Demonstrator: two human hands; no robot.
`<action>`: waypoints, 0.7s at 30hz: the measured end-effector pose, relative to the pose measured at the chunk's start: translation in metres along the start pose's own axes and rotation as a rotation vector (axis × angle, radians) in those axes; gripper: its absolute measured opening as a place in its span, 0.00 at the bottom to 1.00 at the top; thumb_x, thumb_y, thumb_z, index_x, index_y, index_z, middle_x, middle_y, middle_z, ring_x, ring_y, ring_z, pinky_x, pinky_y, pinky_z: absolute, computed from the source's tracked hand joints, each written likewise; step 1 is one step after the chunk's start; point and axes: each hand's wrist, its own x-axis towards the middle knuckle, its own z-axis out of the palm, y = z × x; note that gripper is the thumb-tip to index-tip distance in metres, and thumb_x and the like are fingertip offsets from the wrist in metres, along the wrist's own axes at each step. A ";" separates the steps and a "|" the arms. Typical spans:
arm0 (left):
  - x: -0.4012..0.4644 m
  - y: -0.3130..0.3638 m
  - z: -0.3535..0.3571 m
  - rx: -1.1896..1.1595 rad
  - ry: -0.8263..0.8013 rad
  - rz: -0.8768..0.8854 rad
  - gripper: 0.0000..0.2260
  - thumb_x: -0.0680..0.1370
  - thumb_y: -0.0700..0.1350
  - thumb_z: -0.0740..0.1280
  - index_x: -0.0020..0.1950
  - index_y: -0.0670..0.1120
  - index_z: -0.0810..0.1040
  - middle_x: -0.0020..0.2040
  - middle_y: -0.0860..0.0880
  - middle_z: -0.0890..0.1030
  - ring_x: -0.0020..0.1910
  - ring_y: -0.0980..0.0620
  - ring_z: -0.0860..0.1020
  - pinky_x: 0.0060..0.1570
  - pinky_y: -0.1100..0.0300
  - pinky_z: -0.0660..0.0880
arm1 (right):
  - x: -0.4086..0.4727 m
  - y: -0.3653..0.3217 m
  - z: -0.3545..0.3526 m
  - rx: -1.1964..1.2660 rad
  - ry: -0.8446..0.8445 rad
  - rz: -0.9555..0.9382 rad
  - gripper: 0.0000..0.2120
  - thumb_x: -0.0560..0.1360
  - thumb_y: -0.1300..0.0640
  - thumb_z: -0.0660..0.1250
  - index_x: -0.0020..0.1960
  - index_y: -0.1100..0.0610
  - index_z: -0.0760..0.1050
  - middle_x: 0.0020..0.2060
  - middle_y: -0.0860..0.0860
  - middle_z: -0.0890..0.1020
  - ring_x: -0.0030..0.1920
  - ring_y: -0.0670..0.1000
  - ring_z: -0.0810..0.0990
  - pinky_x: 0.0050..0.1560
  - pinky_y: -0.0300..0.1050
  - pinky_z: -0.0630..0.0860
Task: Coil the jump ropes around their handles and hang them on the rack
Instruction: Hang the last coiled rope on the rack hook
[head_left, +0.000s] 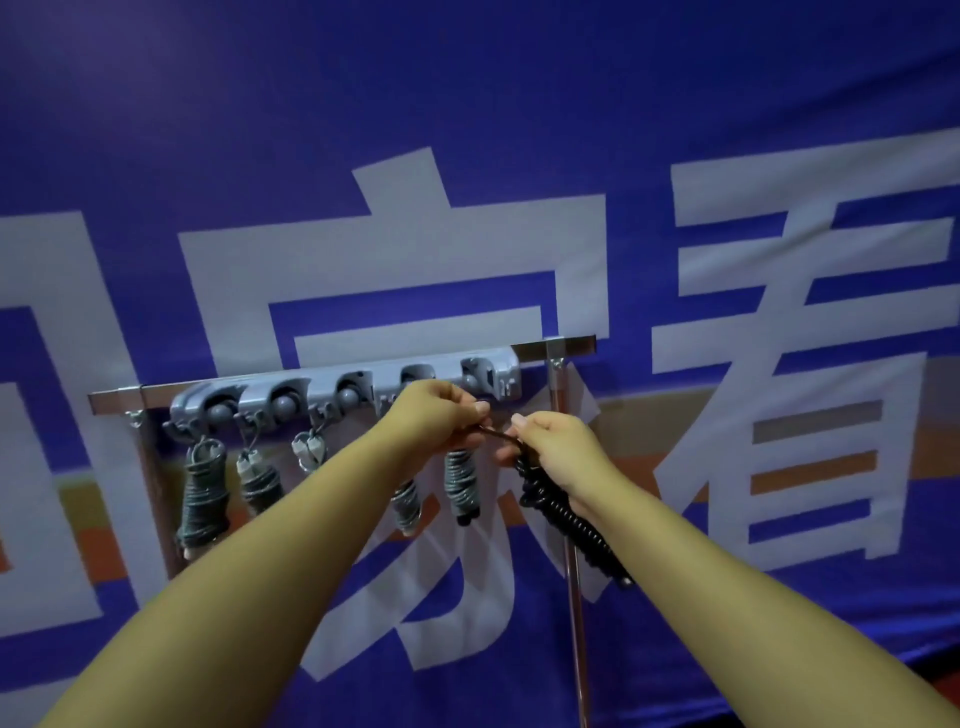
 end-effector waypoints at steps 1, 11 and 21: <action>0.009 0.000 0.003 -0.008 0.028 0.023 0.05 0.76 0.35 0.68 0.43 0.41 0.74 0.36 0.42 0.80 0.32 0.50 0.80 0.38 0.58 0.81 | 0.009 -0.001 -0.002 0.003 0.018 0.005 0.13 0.81 0.56 0.60 0.40 0.58 0.76 0.31 0.53 0.82 0.38 0.55 0.79 0.35 0.44 0.75; 0.071 0.008 0.033 0.295 0.199 0.146 0.02 0.78 0.39 0.66 0.46 0.45 0.77 0.46 0.41 0.82 0.39 0.45 0.82 0.42 0.53 0.81 | 0.095 0.010 -0.004 -0.065 0.089 0.109 0.13 0.78 0.54 0.63 0.36 0.56 0.75 0.27 0.53 0.79 0.33 0.55 0.77 0.41 0.54 0.77; 0.065 -0.029 0.033 0.224 -0.070 0.118 0.20 0.77 0.31 0.61 0.66 0.47 0.71 0.42 0.45 0.79 0.38 0.48 0.80 0.36 0.59 0.79 | 0.077 0.054 -0.004 -0.293 0.122 -0.037 0.14 0.81 0.51 0.59 0.48 0.59 0.79 0.44 0.56 0.83 0.47 0.56 0.79 0.50 0.50 0.75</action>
